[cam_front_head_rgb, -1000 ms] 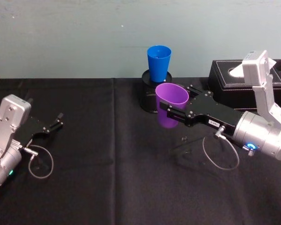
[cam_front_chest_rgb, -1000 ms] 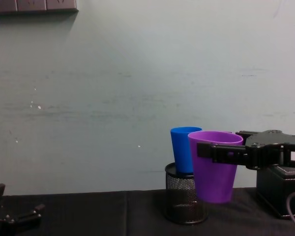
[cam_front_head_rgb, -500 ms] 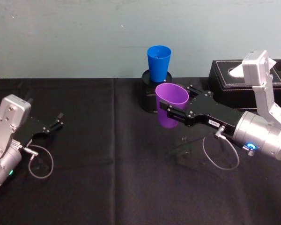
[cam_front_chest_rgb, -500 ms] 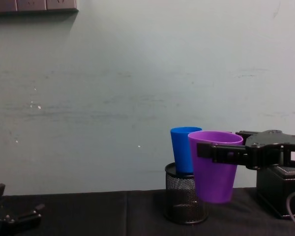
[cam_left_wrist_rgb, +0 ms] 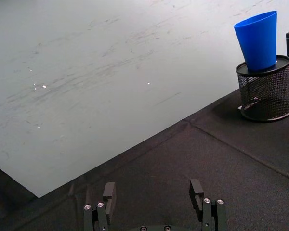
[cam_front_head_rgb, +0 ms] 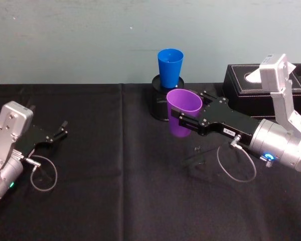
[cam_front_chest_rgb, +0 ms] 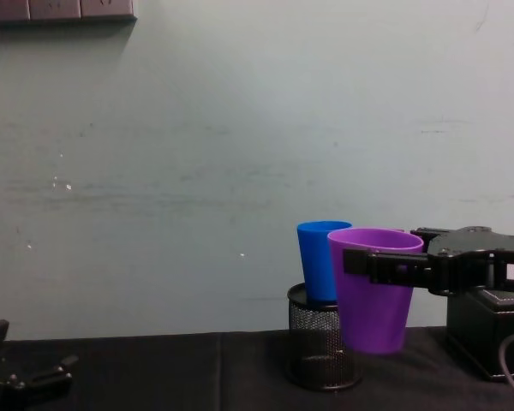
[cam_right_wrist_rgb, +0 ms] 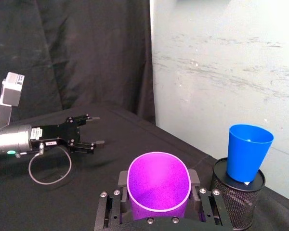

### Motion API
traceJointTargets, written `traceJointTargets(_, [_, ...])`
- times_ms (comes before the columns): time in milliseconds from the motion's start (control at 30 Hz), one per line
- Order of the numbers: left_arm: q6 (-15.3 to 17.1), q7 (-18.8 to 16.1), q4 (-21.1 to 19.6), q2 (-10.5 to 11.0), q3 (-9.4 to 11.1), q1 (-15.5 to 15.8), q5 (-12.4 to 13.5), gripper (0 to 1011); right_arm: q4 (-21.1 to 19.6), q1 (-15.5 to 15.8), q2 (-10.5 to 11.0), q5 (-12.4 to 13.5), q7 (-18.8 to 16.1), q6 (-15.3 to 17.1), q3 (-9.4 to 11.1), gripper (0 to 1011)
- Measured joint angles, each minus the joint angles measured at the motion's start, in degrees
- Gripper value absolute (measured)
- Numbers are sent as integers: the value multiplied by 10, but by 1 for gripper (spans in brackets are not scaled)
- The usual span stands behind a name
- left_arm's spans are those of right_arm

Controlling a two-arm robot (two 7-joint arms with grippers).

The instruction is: Pick up one cup with a gripper and tap it against the other cup.

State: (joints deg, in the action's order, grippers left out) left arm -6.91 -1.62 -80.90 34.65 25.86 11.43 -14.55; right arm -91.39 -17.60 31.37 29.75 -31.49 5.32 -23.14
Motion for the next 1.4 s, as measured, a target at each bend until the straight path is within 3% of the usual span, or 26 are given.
traceJointTargets(700, [0,0,0,0,0,0,0,1000,0,0,0,0,0,0,0,724])
traceJointTargets(1067, [0,0,0,0,0,0,0,1000,14,-8,-1,-4,10,-3,-12,724])
traceJointTargets(1400, [0,0,0,0,0,0,0,1000,68,-43,-34,-23,22,-9,-28,724])
